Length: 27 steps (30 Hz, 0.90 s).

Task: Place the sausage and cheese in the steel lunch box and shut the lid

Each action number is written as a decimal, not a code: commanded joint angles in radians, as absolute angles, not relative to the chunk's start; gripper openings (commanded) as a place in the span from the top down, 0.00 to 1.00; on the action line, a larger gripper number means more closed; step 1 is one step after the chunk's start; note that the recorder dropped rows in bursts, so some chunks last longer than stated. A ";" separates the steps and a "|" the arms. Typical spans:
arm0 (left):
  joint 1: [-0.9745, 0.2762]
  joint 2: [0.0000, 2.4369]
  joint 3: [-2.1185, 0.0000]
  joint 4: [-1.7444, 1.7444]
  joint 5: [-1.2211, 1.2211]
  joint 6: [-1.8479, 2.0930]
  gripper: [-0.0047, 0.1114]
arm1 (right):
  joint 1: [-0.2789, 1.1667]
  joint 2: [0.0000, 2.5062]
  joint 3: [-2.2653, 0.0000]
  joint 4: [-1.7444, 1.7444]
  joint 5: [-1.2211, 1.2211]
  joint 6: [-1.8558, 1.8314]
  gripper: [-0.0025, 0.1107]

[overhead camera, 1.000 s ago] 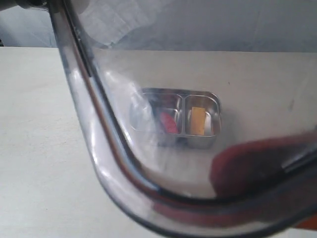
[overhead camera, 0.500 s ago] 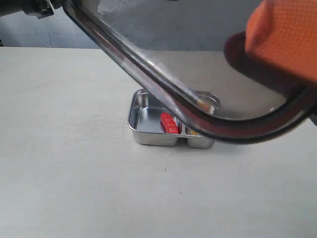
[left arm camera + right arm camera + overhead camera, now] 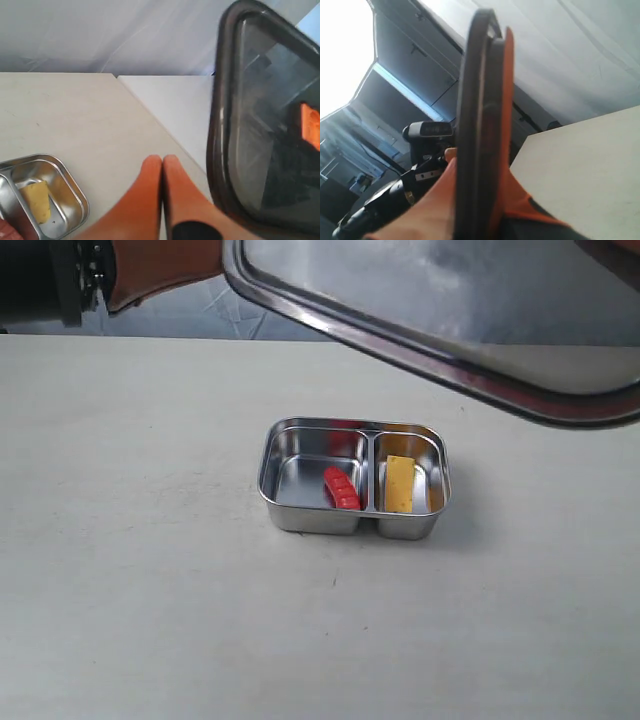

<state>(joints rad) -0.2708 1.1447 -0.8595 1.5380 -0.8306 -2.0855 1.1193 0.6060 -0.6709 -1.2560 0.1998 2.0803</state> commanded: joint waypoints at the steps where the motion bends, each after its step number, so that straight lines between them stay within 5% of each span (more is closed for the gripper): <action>1: -0.271 1.130 -0.859 1.556 -0.820 -2.090 0.96 | 1.116 0.603 -0.676 -1.246 0.218 2.083 0.99; 8: -0.251 1.094 -0.859 1.620 -0.711 -2.090 0.96 | 1.116 0.613 -0.676 -1.183 0.213 2.013 0.99; 18: -0.136 1.096 -0.859 1.624 -0.896 -2.090 0.96 | 1.116 0.708 -0.676 -0.590 0.319 1.466 0.99; 27: -0.123 1.127 -0.855 1.699 -0.894 -2.090 0.96 | 1.116 0.714 -0.694 -0.442 0.390 1.280 0.99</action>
<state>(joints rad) -0.1373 1.1159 -0.8595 1.6704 -0.9155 -2.0878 1.1193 0.7157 -0.6729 -0.4613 0.3965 1.3381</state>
